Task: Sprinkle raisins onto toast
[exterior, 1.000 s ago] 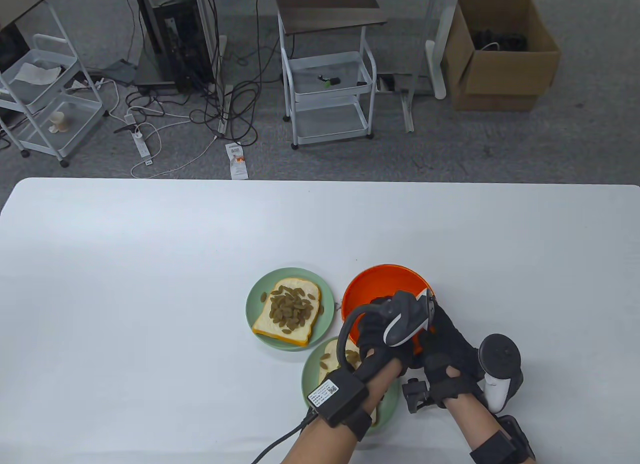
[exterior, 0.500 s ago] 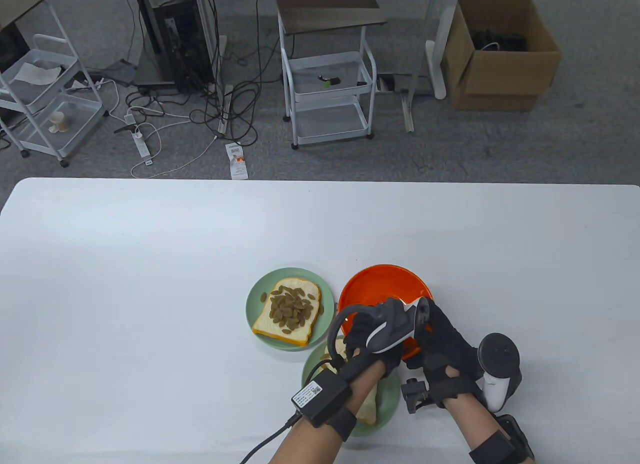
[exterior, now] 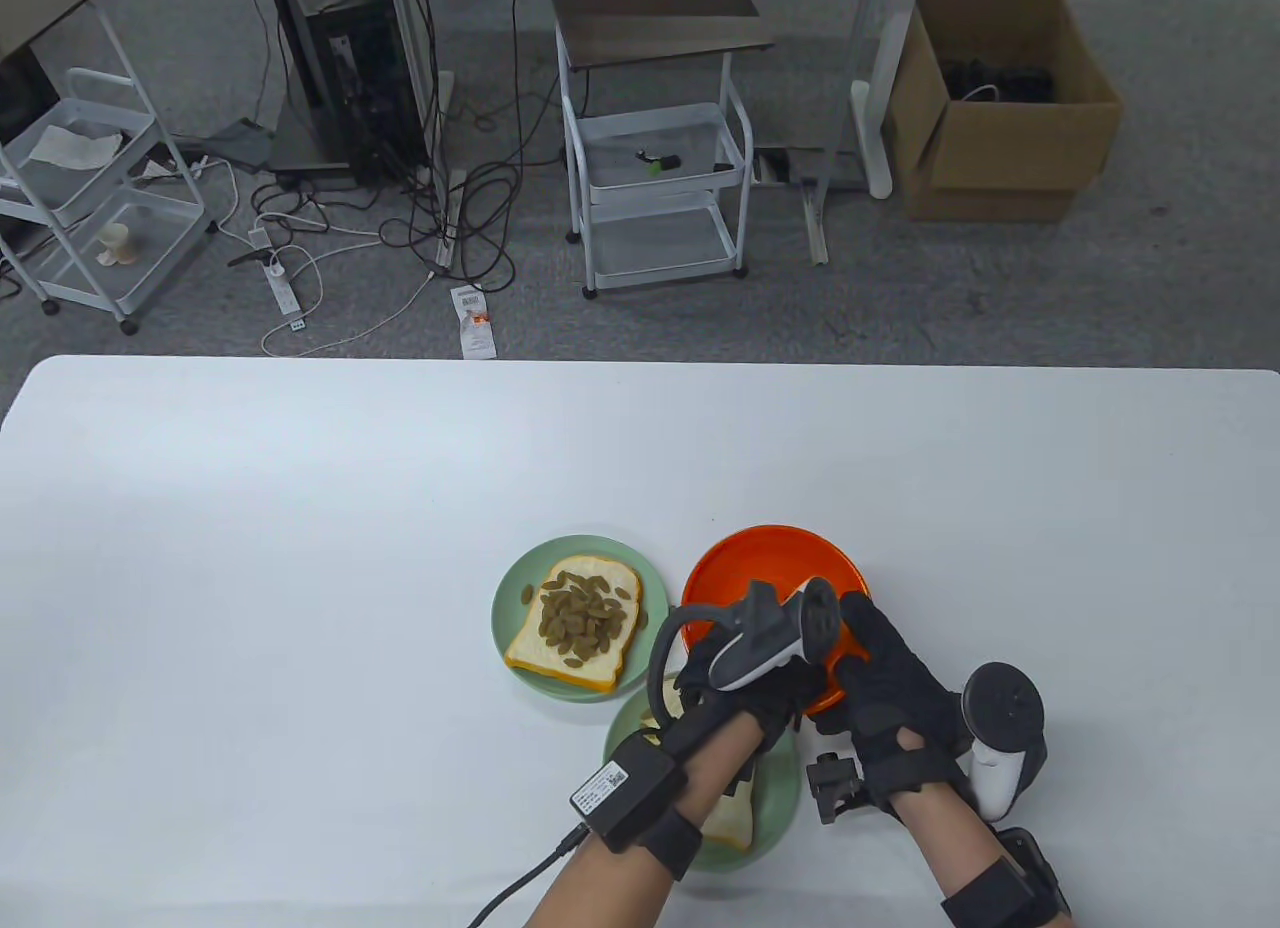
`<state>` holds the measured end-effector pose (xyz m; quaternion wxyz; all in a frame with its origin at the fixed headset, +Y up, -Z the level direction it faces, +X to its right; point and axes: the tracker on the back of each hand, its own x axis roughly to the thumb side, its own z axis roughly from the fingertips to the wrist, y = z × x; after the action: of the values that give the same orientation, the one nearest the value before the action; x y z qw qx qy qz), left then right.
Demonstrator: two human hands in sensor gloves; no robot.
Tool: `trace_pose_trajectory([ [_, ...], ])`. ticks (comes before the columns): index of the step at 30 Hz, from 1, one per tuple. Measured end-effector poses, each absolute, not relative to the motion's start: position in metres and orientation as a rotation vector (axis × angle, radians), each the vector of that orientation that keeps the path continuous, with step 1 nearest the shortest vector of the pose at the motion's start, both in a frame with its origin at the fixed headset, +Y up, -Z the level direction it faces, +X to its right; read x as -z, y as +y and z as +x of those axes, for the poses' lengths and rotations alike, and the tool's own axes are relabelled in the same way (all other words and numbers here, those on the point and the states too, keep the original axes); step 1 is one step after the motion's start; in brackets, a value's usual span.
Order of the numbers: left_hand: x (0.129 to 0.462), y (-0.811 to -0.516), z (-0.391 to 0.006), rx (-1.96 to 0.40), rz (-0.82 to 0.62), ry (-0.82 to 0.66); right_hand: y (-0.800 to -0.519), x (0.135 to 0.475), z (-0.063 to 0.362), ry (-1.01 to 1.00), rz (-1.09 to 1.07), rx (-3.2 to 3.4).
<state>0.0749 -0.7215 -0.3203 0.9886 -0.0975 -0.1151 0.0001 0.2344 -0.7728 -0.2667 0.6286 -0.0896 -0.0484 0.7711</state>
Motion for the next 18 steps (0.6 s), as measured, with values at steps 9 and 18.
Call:
trace_pose_trajectory([
  [9,0.314,-0.717,0.087,0.072,-0.054,-0.329,-0.771,0.264,0.231,-0.093,-0.196,-1.736],
  [18,0.323,-0.708,0.059,-0.019,-0.039,-0.348,-0.776,0.267,0.225,-0.079,-0.177,-1.81],
])
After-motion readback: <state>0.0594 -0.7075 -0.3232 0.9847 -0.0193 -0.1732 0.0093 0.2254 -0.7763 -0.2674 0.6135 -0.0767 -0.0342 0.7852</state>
